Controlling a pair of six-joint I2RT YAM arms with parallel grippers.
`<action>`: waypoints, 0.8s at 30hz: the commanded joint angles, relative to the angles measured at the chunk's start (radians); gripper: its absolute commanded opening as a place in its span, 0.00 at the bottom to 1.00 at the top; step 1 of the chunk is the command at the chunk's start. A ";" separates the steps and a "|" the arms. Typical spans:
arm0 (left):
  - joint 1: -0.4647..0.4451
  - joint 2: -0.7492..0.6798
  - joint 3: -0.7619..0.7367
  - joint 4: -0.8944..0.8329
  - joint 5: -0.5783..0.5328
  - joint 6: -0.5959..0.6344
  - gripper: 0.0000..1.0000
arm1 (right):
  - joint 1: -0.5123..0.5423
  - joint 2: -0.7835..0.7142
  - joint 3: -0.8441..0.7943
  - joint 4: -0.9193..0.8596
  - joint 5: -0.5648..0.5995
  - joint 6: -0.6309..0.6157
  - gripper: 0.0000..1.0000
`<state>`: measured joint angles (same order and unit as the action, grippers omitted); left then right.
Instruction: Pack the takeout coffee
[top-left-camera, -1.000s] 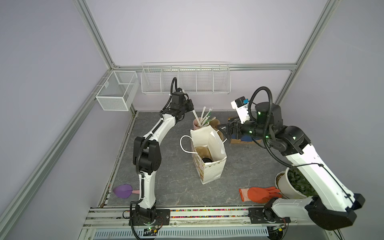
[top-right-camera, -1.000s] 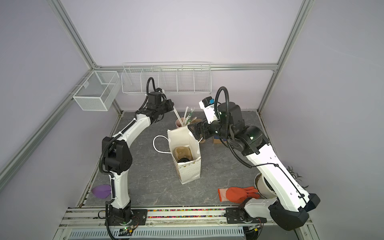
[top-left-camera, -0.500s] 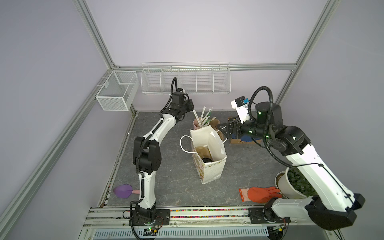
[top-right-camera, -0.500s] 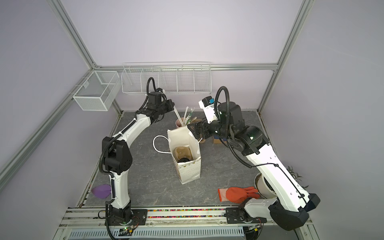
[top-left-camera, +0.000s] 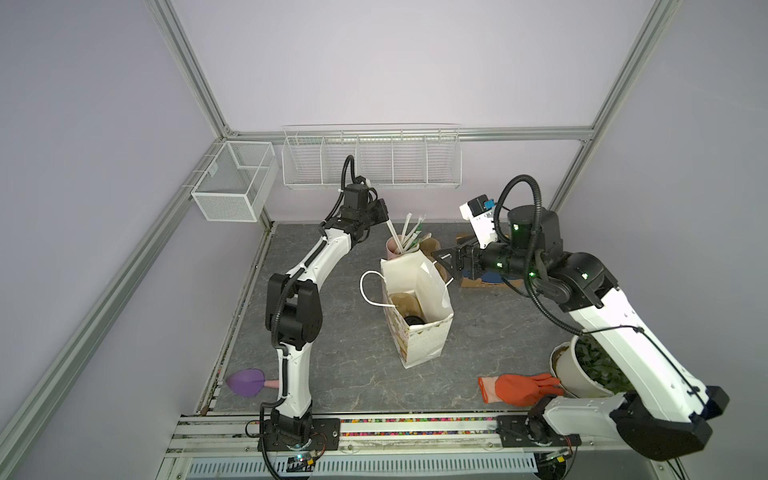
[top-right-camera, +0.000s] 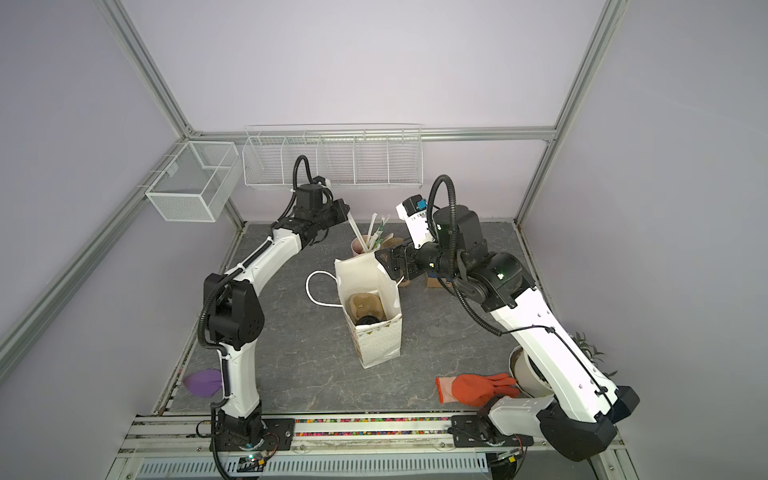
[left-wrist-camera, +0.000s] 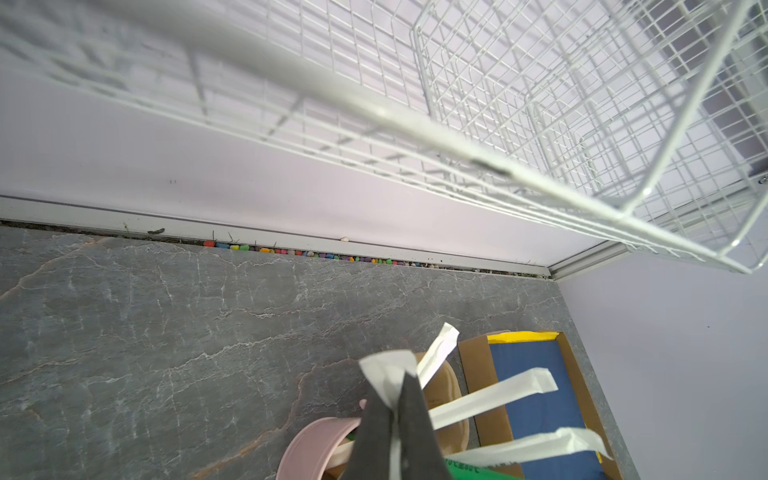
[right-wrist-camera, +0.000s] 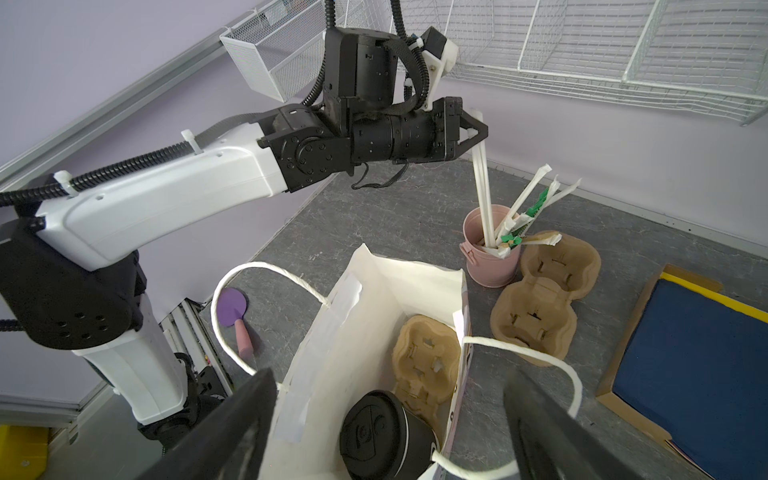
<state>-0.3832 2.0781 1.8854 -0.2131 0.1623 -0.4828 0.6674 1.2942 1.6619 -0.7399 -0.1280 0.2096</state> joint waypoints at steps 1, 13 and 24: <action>-0.005 -0.063 -0.020 0.041 0.014 0.035 0.00 | -0.003 -0.018 -0.026 0.030 0.001 -0.003 0.88; 0.032 -0.135 -0.059 0.114 0.129 0.149 0.00 | -0.004 -0.044 -0.091 0.078 -0.004 -0.016 0.88; 0.041 -0.128 -0.088 0.216 0.282 0.165 0.00 | -0.005 -0.037 -0.126 0.137 0.001 -0.039 0.88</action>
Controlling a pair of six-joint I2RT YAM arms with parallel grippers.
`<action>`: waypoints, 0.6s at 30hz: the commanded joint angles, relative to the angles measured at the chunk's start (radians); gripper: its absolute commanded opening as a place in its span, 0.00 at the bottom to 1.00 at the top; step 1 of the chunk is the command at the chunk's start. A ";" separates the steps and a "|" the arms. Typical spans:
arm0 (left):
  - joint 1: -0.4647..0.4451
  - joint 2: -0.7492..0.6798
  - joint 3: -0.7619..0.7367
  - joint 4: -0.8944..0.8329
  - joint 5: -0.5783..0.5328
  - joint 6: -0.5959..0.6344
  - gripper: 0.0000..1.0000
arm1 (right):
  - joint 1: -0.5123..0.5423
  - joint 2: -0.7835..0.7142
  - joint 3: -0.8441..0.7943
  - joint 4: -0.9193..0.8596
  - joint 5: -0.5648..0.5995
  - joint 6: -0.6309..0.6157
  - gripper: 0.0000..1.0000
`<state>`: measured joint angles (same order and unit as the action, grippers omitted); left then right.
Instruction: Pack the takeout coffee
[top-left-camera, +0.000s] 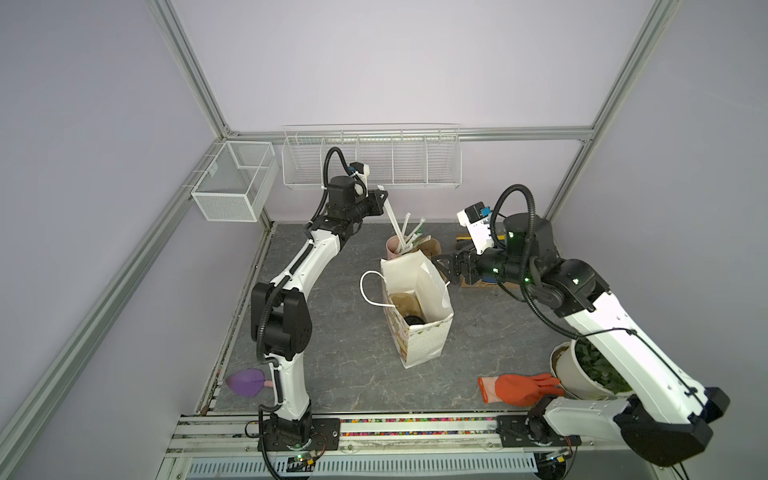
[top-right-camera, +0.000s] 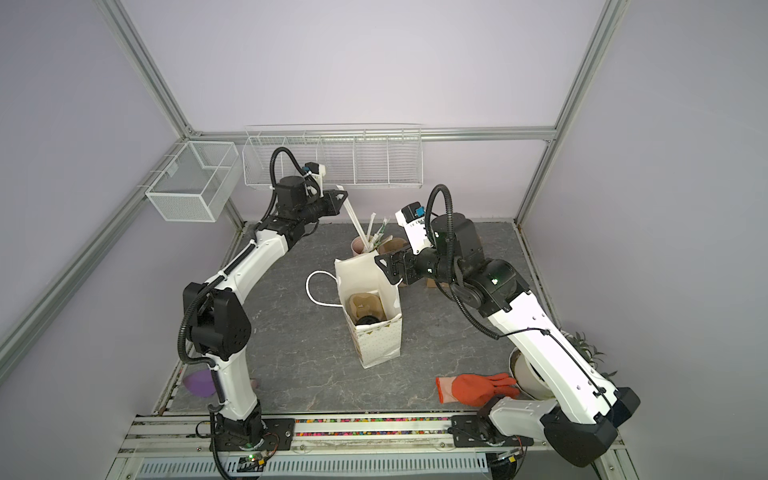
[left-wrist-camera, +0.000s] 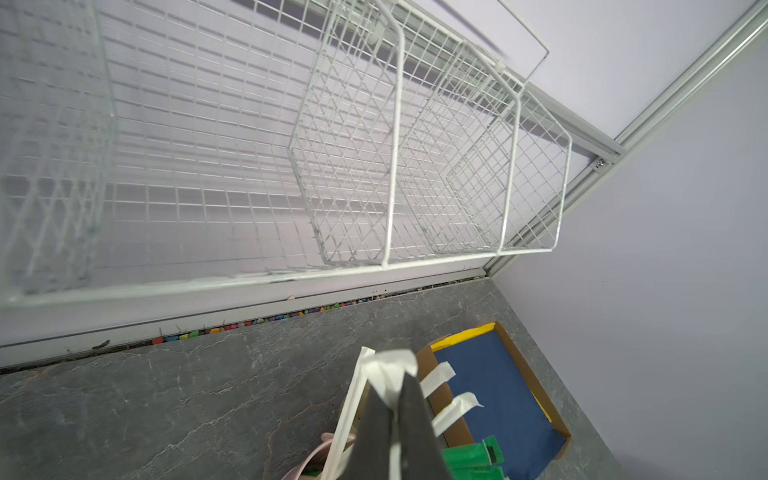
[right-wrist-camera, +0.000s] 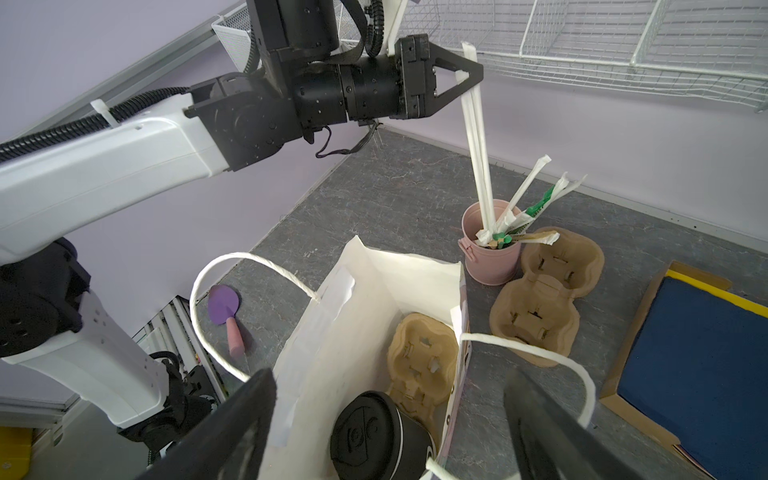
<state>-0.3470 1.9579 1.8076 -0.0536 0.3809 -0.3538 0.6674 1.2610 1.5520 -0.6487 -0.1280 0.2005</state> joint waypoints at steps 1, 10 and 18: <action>0.005 -0.008 -0.009 0.064 0.072 0.045 0.00 | -0.008 0.002 -0.014 0.051 0.003 -0.035 0.88; 0.006 -0.004 -0.036 0.115 0.100 0.038 0.00 | -0.041 0.190 0.107 0.119 0.015 -0.063 0.97; 0.006 -0.009 -0.079 0.180 0.175 0.023 0.00 | -0.109 0.444 0.264 0.198 0.052 -0.067 0.84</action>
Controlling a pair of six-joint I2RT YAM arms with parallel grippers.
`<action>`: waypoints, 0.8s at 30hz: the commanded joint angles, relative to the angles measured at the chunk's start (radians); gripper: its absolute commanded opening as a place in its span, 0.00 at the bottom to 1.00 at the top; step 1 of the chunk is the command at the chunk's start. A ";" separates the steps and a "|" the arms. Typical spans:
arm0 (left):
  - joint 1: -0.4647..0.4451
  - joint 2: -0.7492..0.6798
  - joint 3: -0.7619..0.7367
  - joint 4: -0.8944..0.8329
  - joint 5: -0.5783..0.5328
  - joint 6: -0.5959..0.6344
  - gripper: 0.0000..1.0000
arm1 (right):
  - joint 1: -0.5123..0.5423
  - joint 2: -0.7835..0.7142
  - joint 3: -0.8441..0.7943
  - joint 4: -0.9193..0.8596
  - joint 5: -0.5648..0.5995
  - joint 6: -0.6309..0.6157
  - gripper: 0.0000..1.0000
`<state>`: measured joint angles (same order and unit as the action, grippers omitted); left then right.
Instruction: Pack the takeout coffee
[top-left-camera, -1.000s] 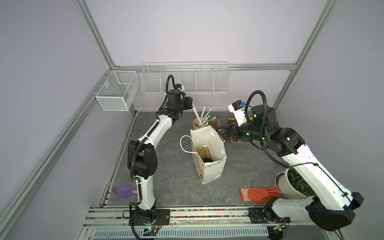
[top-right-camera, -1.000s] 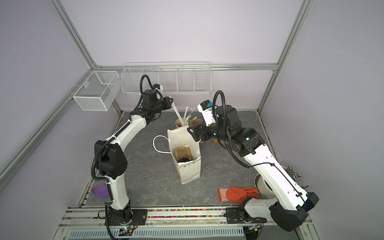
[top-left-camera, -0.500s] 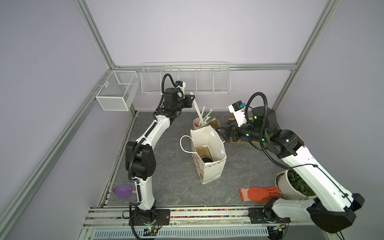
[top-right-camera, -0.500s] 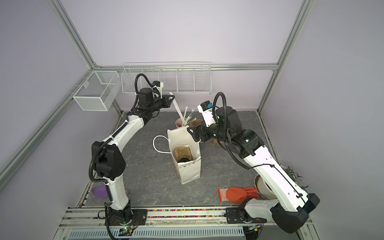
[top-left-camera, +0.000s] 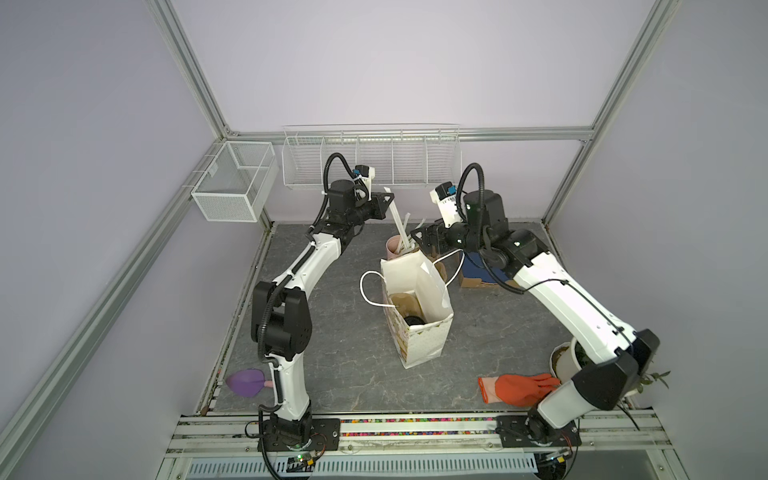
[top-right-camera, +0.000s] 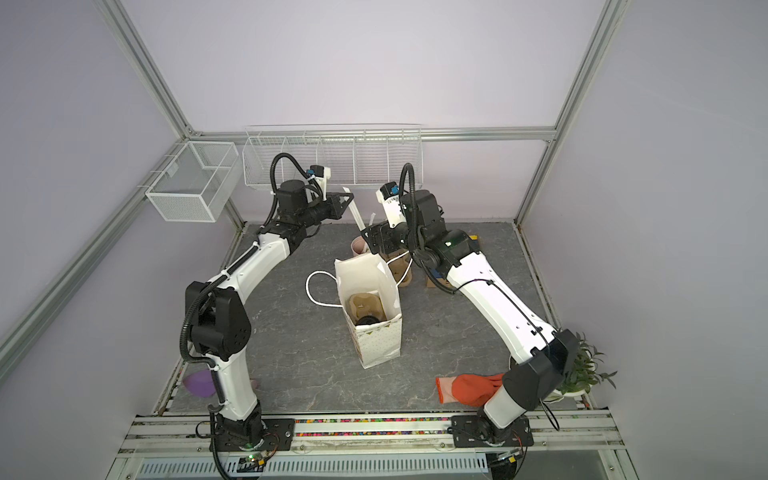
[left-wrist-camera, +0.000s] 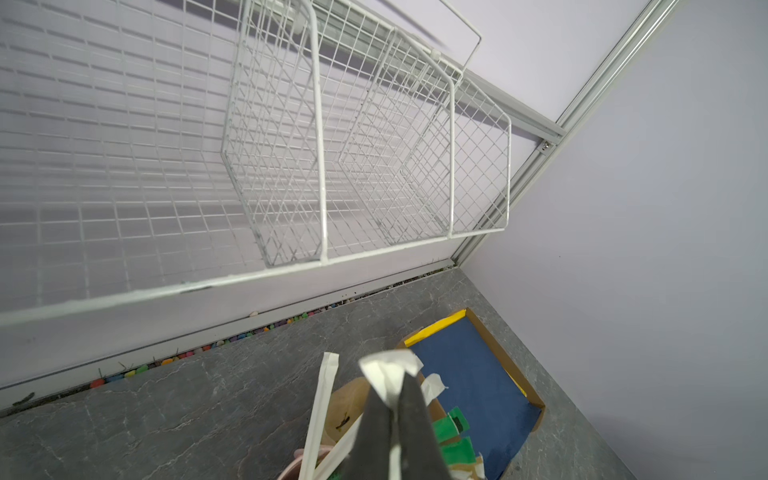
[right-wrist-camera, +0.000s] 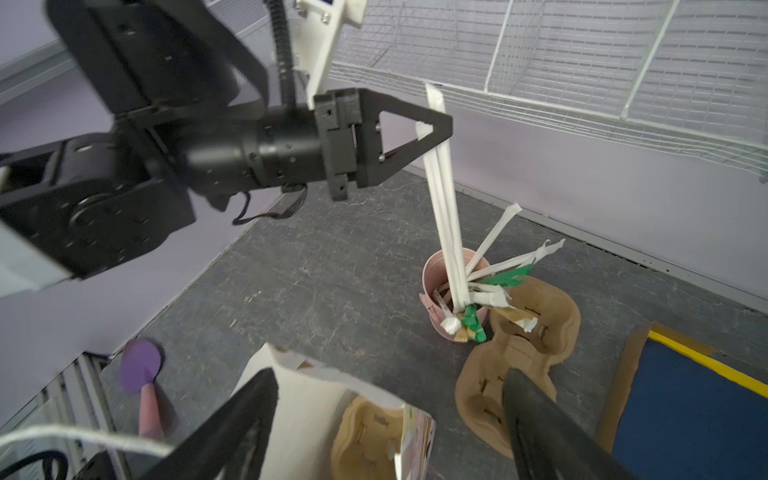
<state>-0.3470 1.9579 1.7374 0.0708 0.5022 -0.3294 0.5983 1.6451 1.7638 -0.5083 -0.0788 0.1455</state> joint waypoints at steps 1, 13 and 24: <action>0.005 -0.009 -0.012 0.064 0.062 -0.002 0.00 | -0.055 0.099 0.079 0.060 -0.002 -0.013 0.82; 0.006 -0.021 -0.044 0.123 0.153 0.005 0.00 | -0.105 0.425 0.330 0.122 -0.139 -0.028 0.70; 0.011 -0.011 -0.052 0.147 0.200 0.003 0.00 | -0.152 0.489 0.306 0.241 -0.247 0.024 0.59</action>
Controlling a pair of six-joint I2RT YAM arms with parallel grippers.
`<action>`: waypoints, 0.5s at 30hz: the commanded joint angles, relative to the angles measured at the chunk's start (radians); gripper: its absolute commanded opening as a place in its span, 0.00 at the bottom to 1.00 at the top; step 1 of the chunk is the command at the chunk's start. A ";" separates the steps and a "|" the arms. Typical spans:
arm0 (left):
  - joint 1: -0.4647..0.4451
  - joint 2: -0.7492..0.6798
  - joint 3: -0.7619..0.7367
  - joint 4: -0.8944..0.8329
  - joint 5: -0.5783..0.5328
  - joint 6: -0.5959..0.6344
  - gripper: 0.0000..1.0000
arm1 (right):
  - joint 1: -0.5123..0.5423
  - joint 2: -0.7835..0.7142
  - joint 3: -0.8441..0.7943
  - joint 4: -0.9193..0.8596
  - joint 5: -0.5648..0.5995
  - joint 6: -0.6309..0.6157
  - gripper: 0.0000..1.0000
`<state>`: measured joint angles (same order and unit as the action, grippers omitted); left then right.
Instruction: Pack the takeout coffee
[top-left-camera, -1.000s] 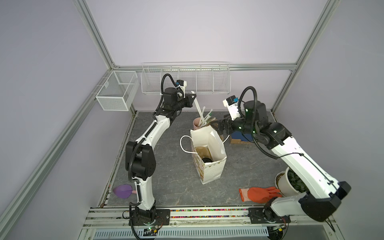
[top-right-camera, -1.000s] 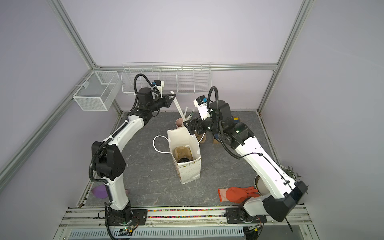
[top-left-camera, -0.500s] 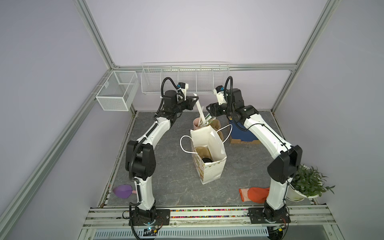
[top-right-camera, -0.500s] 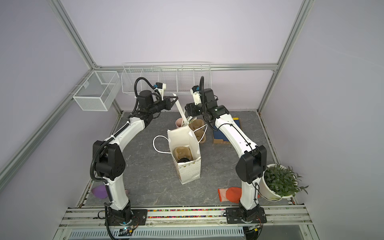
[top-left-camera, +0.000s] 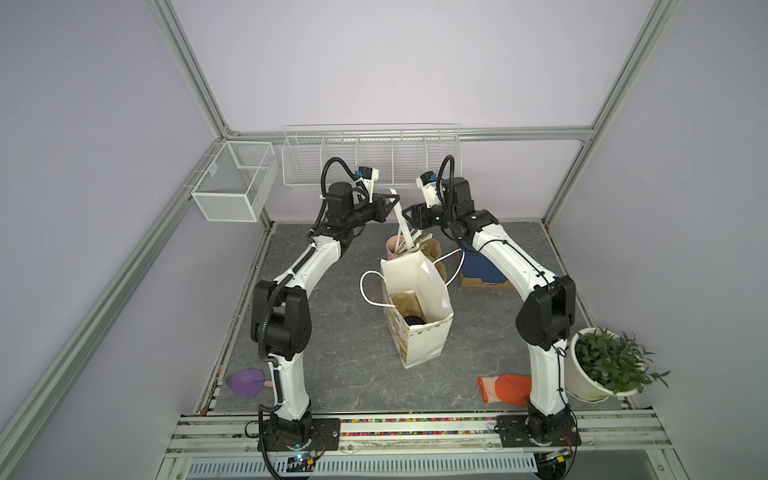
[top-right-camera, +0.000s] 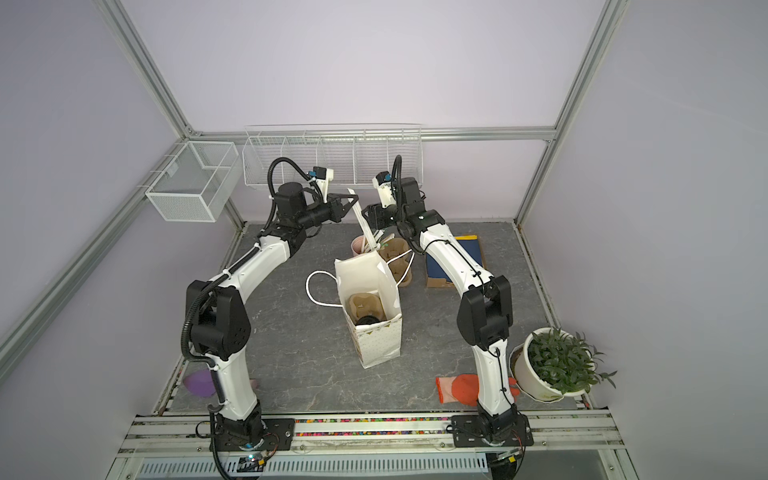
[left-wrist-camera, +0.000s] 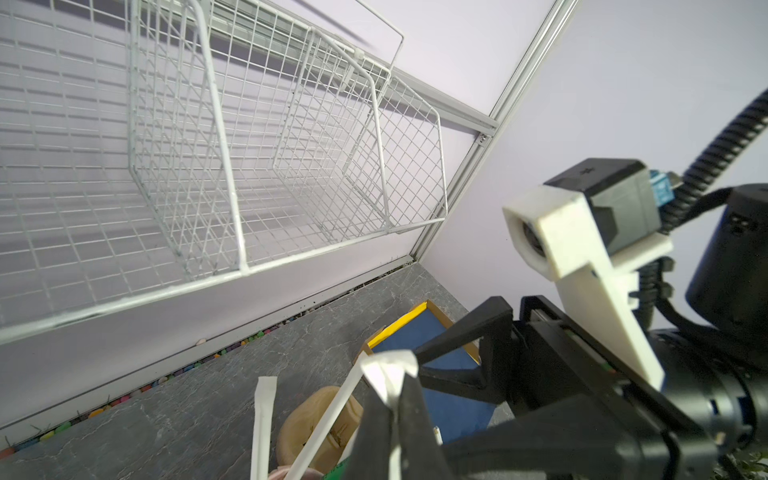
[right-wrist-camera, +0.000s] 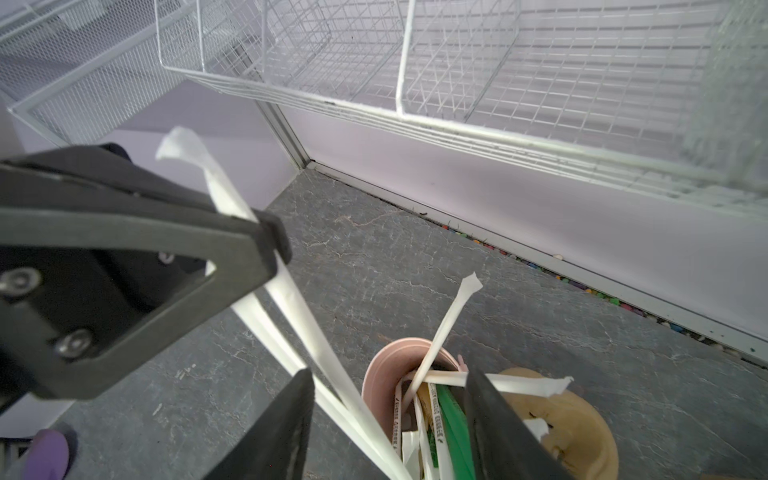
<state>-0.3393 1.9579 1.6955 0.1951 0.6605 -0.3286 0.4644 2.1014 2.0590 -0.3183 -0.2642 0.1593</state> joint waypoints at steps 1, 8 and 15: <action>0.005 -0.012 -0.011 0.024 0.041 0.002 0.00 | -0.019 0.034 0.008 0.055 -0.072 0.009 0.59; 0.007 -0.001 -0.007 0.037 0.053 -0.009 0.00 | -0.018 0.017 -0.044 0.095 -0.105 -0.008 0.61; 0.007 0.006 0.001 0.010 0.039 0.021 0.00 | -0.032 -0.014 -0.116 0.165 -0.132 0.010 0.61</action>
<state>-0.3336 1.9579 1.6951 0.2077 0.6857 -0.3279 0.4351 2.1277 1.9686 -0.2050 -0.3584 0.1684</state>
